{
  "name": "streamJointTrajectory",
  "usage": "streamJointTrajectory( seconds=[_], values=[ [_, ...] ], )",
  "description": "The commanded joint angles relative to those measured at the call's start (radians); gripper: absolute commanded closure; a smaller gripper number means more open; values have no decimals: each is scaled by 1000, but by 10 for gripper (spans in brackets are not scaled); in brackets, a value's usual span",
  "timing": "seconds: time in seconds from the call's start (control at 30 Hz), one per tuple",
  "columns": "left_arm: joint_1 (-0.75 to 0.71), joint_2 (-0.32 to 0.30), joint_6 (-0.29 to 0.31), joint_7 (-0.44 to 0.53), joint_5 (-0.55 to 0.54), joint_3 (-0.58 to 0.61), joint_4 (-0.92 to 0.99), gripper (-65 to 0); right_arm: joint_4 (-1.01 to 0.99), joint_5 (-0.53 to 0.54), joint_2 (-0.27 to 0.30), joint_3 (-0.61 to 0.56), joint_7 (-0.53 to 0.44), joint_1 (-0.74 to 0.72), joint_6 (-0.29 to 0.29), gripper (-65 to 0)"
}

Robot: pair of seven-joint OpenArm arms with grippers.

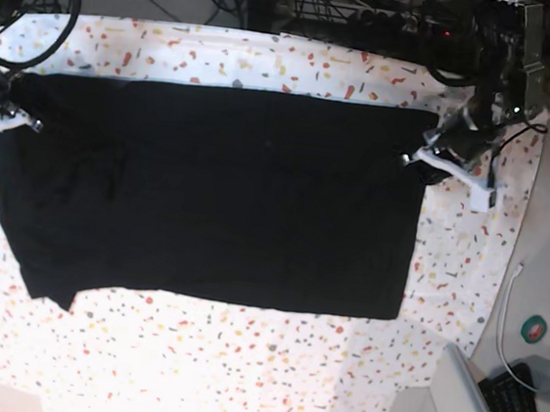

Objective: Layout the t-shirt on the table in an organized manner, then fold the t-shirt properly
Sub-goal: 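Grasp the shirt corners with both grippers and pull them apart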

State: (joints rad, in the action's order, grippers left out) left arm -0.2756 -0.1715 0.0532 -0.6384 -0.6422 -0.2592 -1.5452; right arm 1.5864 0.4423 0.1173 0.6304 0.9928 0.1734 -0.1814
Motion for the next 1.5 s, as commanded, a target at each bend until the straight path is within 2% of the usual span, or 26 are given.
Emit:
streamJointTrajectory(
  seconds=[0.0,0.13,0.33,0.57,0.67,0.73,0.9,1.07,1.17,1.27,1.3,1.4,1.47],
  values=[
    [22,-9,4,15,-6,24,13,0,2,13,31,3,-21,-10,-2,0],
    [86,11,4,16,109,110,111,0,-67,11,42,3,-27,-12,-2,0],
    [92,57,10,16,307,120,182,0,-188,11,111,3,-99,-13,-2,0],
    [95,49,10,16,341,119,213,0,-467,11,215,1,-217,-88,-2,0],
    [95,34,10,16,341,119,211,0,-524,11,233,-1,-243,-108,-2,0],
    [97,31,10,16,341,117,210,0,-535,-4,236,-1,-259,-120,-2,0],
    [114,13,10,16,341,117,208,0,-504,-152,233,1,-275,-151,-11,0],
    [106,8,12,9,332,84,134,0,-277,-164,193,13,-303,-77,-40,0],
    [72,8,12,9,330,53,56,0,-136,-164,147,13,-262,-22,-39,0],
    [25,7,12,9,330,45,-5,0,-67,-164,107,15,-168,8,-39,0],
    [9,7,12,9,330,45,-11,0,-62,-167,94,15,-151,13,-39,-21],
    [-17,7,12,13,333,45,-1,0,-67,-168,61,15,-171,38,-37,-276],
    [-12,7,12,15,333,45,28,0,-60,-170,51,13,-216,54,-37,-368]
  ],
)
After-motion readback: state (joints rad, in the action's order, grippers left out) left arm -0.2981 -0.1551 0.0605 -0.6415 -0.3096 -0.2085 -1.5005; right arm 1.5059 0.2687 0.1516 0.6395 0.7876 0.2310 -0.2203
